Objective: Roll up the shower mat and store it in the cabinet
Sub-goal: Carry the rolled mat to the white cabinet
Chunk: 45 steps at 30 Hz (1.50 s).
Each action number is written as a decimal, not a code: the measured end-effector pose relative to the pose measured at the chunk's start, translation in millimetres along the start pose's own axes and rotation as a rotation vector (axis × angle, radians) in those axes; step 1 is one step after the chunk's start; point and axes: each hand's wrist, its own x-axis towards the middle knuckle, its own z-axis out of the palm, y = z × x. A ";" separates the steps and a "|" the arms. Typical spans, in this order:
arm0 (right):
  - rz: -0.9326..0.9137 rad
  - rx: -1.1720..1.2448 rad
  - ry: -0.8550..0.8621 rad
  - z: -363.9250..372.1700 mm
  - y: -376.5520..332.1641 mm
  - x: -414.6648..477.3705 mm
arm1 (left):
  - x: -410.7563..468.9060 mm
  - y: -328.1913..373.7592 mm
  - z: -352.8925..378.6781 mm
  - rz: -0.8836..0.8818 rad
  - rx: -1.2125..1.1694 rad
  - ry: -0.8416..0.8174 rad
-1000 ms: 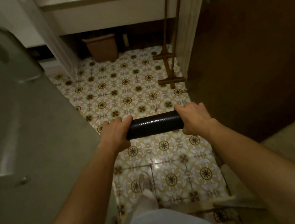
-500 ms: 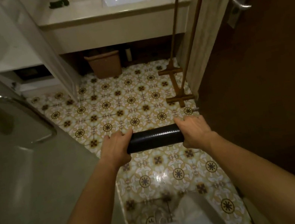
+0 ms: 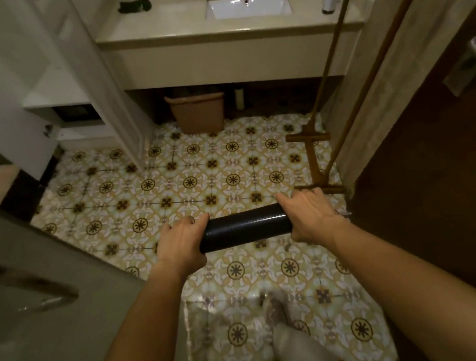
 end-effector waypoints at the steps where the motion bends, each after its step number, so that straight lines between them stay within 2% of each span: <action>1: -0.018 -0.005 0.010 -5.3 4.7 14.9 | 10.8 -2.9 -3.9 -0.013 -0.001 0.008; 7: -0.138 -0.036 0.026 -43.5 24.1 104.6 | 62.8 -23.4 -21.5 -0.135 -0.052 0.015; 14: -0.274 -0.070 0.038 -77.0 4.8 197.6 | 105.3 -77.9 -31.0 -0.267 -0.066 -0.003; 30: -0.403 -0.124 0.013 -155.9 -114.6 421.2 | 210.5 -271.9 -59.3 -0.466 -0.128 -0.070; 36: -0.451 -0.131 0.005 -185.4 -154.5 486.1 | 235.7 -334.1 -70.2 -0.489 -0.130 -0.031; 45: -0.603 -0.158 -0.018 -225.8 -232.4 607.7 | 281.4 -442.0 -66.7 -0.630 -0.188 -0.082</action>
